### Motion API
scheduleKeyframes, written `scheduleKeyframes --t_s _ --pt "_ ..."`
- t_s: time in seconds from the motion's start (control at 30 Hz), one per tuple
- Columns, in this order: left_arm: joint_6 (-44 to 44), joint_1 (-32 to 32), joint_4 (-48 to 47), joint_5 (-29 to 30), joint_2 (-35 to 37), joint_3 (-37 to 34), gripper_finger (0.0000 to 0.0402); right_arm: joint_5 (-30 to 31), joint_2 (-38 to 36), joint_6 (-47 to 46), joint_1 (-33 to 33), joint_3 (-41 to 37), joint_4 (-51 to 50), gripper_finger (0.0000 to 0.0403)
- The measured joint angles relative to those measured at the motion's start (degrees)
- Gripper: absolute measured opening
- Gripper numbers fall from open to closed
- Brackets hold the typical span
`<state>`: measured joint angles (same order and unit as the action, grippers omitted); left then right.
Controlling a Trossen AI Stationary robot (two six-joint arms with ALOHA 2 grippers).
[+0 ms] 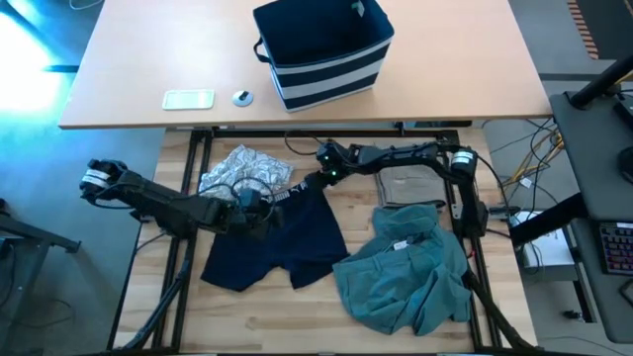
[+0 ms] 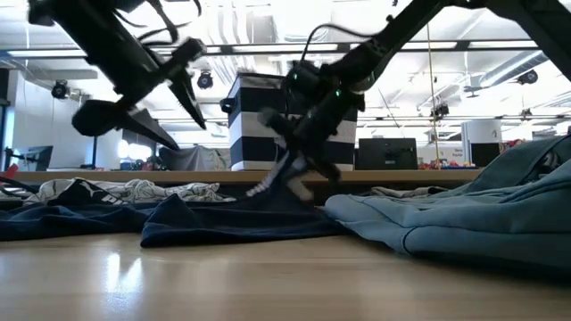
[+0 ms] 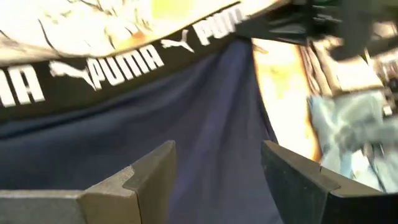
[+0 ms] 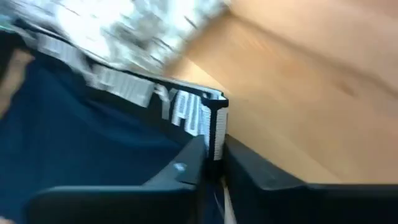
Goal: Fold Laundry from Bin
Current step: Fold the blue boxer
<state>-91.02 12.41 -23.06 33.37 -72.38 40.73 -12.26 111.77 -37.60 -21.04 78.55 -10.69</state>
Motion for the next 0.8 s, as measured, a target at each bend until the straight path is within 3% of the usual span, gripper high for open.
scheduleKeyframes --t_s 0.1,0.3,0.5,0.63,0.8 --pt "1.15 -3.45 1.42 -0.50 -0.27 -0.04 0.0220 -0.40 -1.54 1.44 0.13 1.05 -0.06 0.0016" --pt "6.77 -9.45 9.87 -4.73 -2.41 -0.13 0.0220 -1.56 -3.15 1.41 1.75 2.58 -0.54 0.0018" --pt "8.02 -15.03 18.88 -10.23 -7.52 -0.37 0.0220 -1.36 -3.11 8.53 4.29 3.25 -1.19 0.0067" --pt "5.77 -18.24 22.80 -14.57 -11.24 -0.62 0.0220 2.26 -3.11 15.53 6.11 3.31 -1.19 0.0104" --pt "1.90 -18.74 24.87 -15.37 -13.86 -0.83 0.0220 4.21 -3.00 22.33 7.54 3.31 -1.36 0.0132"
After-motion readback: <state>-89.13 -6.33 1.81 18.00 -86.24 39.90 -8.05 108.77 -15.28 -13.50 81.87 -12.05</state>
